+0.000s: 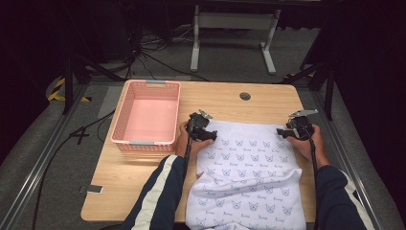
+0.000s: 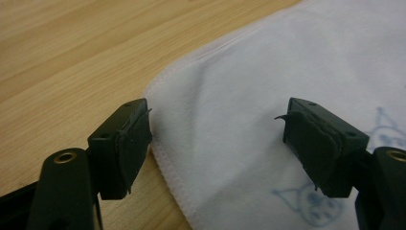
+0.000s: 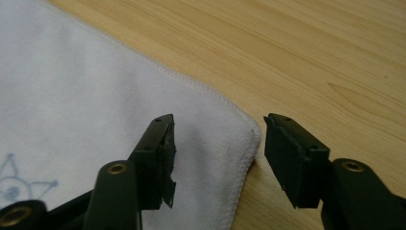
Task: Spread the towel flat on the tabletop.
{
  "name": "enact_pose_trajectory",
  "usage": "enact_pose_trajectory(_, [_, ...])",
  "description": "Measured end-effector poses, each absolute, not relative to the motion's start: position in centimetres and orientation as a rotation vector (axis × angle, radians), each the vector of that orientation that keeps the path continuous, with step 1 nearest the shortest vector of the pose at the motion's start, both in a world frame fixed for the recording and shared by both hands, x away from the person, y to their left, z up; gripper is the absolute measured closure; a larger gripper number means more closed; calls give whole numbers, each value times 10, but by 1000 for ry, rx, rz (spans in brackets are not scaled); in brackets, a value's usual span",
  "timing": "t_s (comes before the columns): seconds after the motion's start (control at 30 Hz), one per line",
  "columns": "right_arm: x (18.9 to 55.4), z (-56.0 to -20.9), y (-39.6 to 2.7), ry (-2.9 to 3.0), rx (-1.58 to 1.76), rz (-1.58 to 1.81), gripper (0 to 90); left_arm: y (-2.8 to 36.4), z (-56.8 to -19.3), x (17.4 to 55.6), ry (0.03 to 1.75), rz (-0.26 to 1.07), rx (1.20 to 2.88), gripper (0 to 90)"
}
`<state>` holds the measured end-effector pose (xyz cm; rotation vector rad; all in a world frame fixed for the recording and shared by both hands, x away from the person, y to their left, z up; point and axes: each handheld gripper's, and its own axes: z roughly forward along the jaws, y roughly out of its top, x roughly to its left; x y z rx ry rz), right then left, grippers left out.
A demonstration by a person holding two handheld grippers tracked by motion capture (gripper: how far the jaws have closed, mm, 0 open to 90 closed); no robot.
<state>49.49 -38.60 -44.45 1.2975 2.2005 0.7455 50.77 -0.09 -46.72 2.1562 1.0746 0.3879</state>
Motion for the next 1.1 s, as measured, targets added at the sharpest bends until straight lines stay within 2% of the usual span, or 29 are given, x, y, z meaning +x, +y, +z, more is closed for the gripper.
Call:
enact_pose_trajectory(0.13, [499, -448, -390, 2185, 1356, 772, 388, -1, -468, 509, 1077, 391, 2142, 229])
enact_pose_trajectory(0.2, [500, -449, -393, 2190, 1374, 793, 400, 1, -468, 509, 1052, 382, 2139, 272])
enact_pose_trajectory(0.27, [501, -450, -396, 2205, 1395, 843, 439, 3, -466, 508, 1019, 351, 2141, 392])
enact_pose_trajectory(0.3, [500, -450, -397, 2216, 1380, 845, 467, 4, -466, 508, 1020, 332, 2135, 486])
enact_pose_trajectory(0.33, [500, -450, -397, 2228, 1371, 851, 520, 5, -466, 508, 1021, 330, 2124, 557])
enact_pose_trajectory(0.37, [499, -448, -397, 2254, 1357, 863, 628, 5, -466, 508, 1021, 330, 2124, 649])
enact_pose_trajectory(0.4, [499, -448, -397, 2254, 1357, 863, 628, 7, -466, 509, 1009, 296, 2115, 649])
enact_pose_trajectory(0.47, [498, -446, -395, 2305, 1341, 869, 779, 10, -467, 509, 1002, 279, 2111, 824])
enact_pose_trajectory(0.53, [498, -446, -393, 2322, 1341, 884, 845, 8, -467, 509, 1010, 282, 2100, 851])
enact_pose_trajectory(0.73, [493, -444, -389, 2319, 1294, 891, 862, -5, -456, 498, 966, 403, 2131, 856])
enact_pose_trajectory(0.87, [480, -430, -384, 2333, 1221, 963, 862, -12, -437, 473, 820, 471, 2158, 857])
enact_pose_trajectory(1.1, [424, -398, -382, 2396, 992, 1090, 861, -8, -398, 409, 540, 459, 2199, 858])
